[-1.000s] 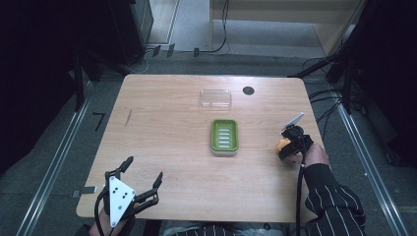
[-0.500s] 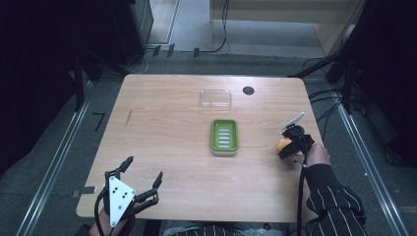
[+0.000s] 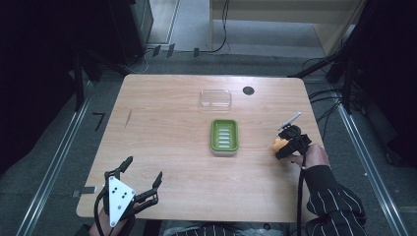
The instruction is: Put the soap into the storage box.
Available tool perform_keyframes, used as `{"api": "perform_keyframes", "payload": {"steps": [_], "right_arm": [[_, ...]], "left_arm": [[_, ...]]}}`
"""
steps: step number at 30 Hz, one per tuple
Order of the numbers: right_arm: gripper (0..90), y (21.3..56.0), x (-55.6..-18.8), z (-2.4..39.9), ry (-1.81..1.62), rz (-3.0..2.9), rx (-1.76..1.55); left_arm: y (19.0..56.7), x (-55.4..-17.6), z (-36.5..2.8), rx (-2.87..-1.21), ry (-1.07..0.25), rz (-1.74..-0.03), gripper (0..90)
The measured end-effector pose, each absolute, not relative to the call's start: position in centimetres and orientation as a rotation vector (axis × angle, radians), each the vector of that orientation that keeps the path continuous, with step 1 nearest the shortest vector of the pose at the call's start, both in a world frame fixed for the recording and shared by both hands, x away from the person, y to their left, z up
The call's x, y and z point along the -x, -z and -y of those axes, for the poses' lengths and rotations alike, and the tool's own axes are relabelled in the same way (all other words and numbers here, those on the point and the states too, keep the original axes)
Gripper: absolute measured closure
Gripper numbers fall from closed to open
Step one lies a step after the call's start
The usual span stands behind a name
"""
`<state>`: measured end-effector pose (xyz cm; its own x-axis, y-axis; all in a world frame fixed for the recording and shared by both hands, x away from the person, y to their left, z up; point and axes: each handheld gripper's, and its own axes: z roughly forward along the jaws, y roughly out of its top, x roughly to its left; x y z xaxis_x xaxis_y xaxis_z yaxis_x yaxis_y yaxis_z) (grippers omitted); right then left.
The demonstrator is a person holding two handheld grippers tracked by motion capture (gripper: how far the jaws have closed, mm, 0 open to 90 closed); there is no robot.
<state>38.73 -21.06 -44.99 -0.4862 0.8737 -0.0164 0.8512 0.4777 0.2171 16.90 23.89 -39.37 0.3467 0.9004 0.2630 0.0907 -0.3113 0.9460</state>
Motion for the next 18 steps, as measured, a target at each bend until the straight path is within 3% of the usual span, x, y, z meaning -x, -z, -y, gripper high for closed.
{"api": "perform_keyframes", "payload": {"steps": [18], "right_arm": [[39.6, 44.6, -38.1, 19.2, -0.273, -2.653, -1.408]], "left_arm": [[39.4, -16.8, -24.1, -1.666, -1.086, -0.91, 13.0]]}}
